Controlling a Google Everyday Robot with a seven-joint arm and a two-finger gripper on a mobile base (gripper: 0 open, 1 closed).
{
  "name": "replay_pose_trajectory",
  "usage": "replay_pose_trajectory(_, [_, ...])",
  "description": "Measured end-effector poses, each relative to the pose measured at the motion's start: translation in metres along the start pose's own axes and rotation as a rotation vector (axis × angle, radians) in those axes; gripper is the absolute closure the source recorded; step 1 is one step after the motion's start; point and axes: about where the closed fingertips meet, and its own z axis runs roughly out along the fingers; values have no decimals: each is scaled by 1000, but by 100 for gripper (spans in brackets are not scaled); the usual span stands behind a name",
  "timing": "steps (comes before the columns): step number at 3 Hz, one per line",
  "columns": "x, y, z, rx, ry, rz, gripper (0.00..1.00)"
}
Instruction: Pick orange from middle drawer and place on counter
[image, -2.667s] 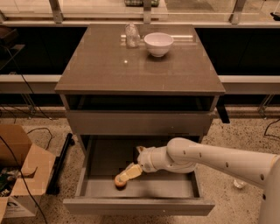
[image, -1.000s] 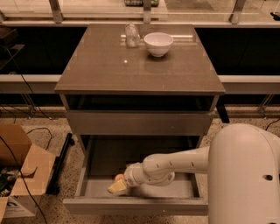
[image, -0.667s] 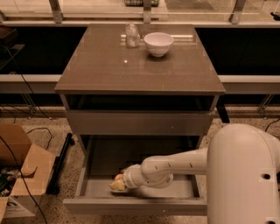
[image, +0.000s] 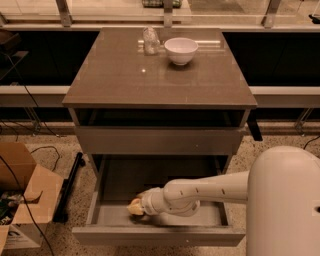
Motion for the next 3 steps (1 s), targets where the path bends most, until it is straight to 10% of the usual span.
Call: replay_pose_trajectory(3, [-86, -2, -115, -134, -285, -49, 100])
